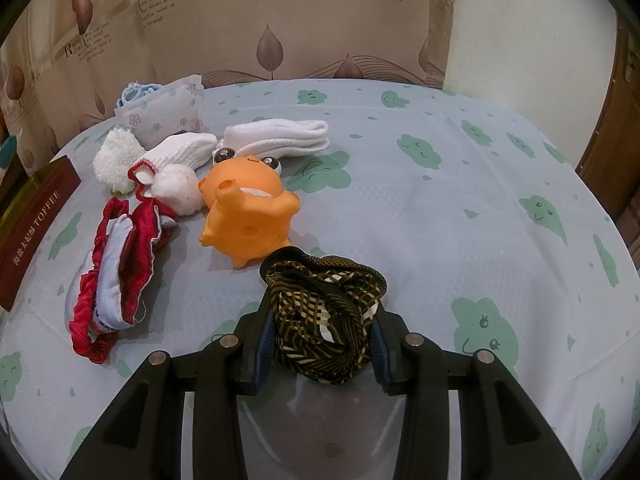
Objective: Organize soft objects
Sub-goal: 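Carry the white-and-green snack bag into the tin box and open the left gripper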
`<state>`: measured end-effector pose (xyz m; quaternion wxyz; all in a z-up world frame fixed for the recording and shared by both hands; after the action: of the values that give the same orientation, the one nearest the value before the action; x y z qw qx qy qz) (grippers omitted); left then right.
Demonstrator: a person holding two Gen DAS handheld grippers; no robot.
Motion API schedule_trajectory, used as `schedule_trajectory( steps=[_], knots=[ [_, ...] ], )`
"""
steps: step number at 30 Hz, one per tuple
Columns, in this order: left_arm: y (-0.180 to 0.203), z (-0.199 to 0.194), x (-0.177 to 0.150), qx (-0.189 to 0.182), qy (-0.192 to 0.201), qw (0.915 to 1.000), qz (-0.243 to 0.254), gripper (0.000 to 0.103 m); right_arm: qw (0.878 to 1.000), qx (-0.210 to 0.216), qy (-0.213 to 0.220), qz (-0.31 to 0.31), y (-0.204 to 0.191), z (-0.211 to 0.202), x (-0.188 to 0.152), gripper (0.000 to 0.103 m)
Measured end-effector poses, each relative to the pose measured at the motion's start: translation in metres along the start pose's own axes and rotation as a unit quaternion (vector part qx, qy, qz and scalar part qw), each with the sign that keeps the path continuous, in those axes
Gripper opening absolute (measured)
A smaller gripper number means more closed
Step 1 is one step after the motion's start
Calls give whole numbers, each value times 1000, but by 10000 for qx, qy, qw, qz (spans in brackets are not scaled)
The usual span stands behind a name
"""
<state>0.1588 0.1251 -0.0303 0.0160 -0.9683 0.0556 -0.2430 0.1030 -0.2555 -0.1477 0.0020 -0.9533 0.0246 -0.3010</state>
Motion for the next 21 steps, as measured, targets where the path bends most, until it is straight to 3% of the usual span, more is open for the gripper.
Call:
schedule_trajectory(
  steps=[9, 16, 21],
  knots=[
    [-56, 52, -23, 222, -446, 9986, -153, 59, 10000, -24, -1, -13, -1, 0, 0, 39],
    [-55, 73, -30, 226, -539, 9983, -19, 59, 10000, -42, -2, -21, -2, 0, 0, 39],
    [-55, 80, -31, 435, -520, 9975, 186, 61, 10000, -52, -3, -26, -1, 0, 0, 39]
  ],
)
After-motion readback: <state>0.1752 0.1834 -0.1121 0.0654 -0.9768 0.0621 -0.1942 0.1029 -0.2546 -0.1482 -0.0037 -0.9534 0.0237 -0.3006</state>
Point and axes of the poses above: each gripper's, at about its wrist camera, not at the fingertips, and z roughly the way its jaws point, y to its right, x to its top, the point moved 8 cm from there along z, roughly the way its jaws point, and after that the axes turned 4 degrees about -y, right-handed, at the moved point
